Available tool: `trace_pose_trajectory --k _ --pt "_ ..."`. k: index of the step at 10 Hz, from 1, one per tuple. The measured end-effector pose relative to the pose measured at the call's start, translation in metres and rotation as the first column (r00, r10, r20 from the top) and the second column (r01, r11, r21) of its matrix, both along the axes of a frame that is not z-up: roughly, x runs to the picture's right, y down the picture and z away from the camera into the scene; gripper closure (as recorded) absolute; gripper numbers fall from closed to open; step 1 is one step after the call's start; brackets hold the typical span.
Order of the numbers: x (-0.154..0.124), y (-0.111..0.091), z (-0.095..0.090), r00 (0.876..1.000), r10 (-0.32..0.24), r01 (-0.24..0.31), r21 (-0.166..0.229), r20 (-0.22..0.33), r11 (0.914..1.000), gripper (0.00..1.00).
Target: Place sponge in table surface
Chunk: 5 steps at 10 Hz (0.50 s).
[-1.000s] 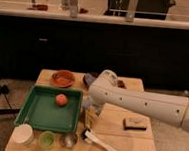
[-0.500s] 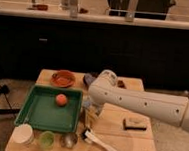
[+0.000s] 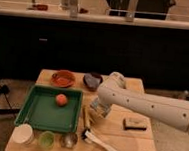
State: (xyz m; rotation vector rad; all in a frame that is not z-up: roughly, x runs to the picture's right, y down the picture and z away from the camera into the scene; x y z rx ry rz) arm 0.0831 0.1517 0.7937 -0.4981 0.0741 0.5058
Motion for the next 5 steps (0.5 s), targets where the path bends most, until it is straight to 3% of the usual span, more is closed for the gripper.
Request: trace_pose_trajectory --k 2,5 --pt "0.028 0.014 0.005 0.996 0.076 -0.077 -0.023 -0.051 0.9968 1.0" --pt "0.039 0.031 0.013 0.99 0.12 -0.124 -0.055 -0.079 0.9908 1.0"
